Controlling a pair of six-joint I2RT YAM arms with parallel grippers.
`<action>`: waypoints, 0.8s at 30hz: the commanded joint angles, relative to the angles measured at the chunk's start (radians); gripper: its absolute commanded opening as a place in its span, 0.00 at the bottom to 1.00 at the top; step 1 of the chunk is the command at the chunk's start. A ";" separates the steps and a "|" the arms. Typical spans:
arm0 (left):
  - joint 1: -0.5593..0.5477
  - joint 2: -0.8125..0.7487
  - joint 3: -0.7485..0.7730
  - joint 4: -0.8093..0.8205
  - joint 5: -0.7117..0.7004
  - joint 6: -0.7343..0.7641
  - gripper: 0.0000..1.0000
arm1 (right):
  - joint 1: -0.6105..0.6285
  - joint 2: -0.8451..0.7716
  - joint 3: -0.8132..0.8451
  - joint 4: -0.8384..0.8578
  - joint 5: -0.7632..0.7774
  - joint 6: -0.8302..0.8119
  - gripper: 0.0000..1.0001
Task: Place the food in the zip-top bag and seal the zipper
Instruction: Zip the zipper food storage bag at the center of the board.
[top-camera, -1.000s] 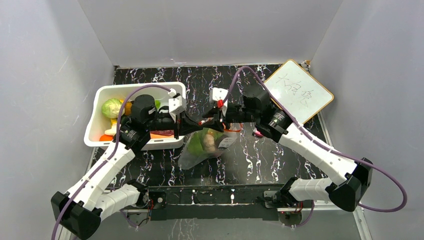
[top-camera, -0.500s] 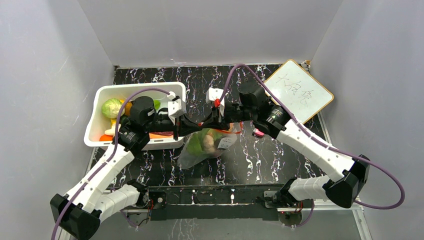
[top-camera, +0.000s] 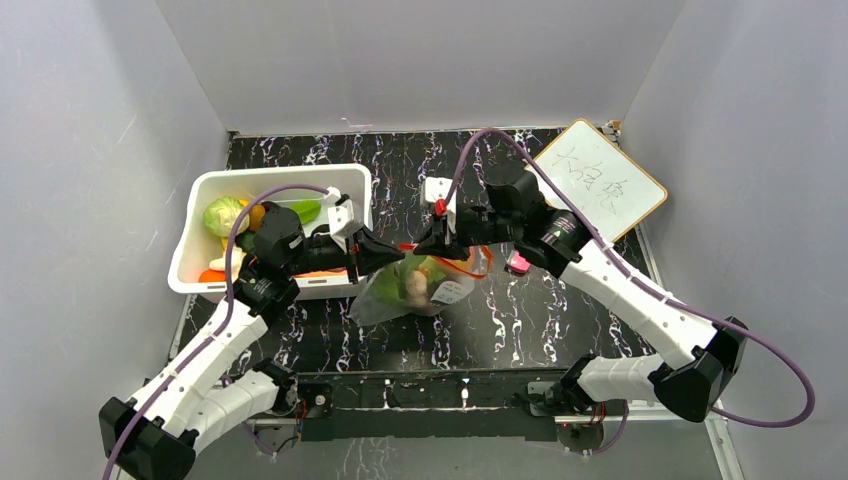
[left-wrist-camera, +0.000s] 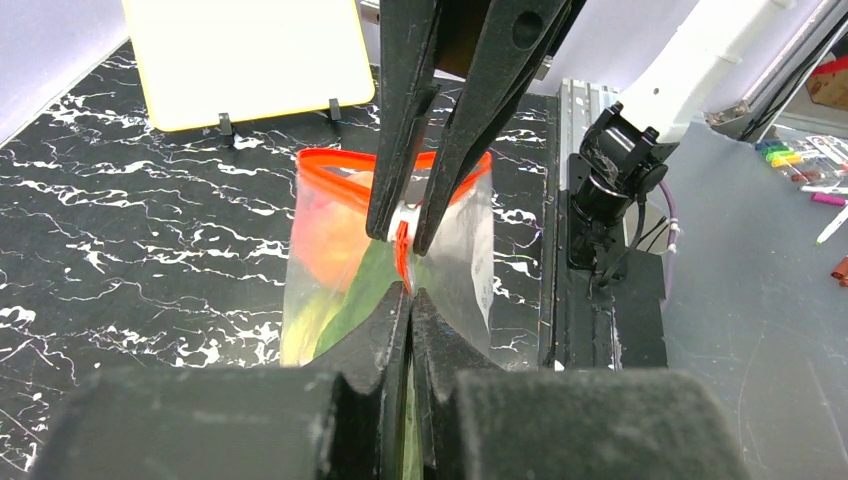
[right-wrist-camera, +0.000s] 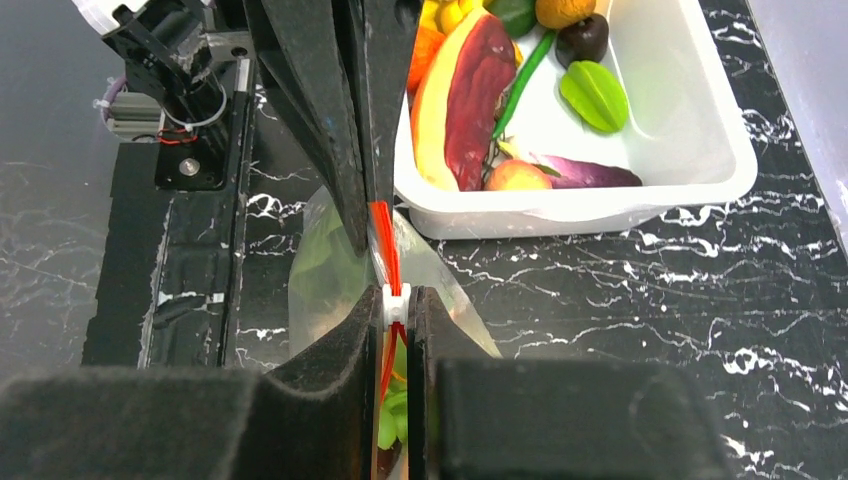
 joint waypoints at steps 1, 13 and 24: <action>0.002 -0.042 0.002 0.086 -0.007 -0.055 0.00 | -0.045 -0.049 0.032 -0.094 0.109 -0.023 0.00; 0.002 0.005 0.068 0.015 0.003 -0.065 0.39 | -0.045 -0.084 0.013 0.045 0.002 0.044 0.00; 0.002 0.116 0.168 -0.095 0.096 0.052 0.53 | -0.045 -0.080 -0.040 0.130 -0.068 0.103 0.00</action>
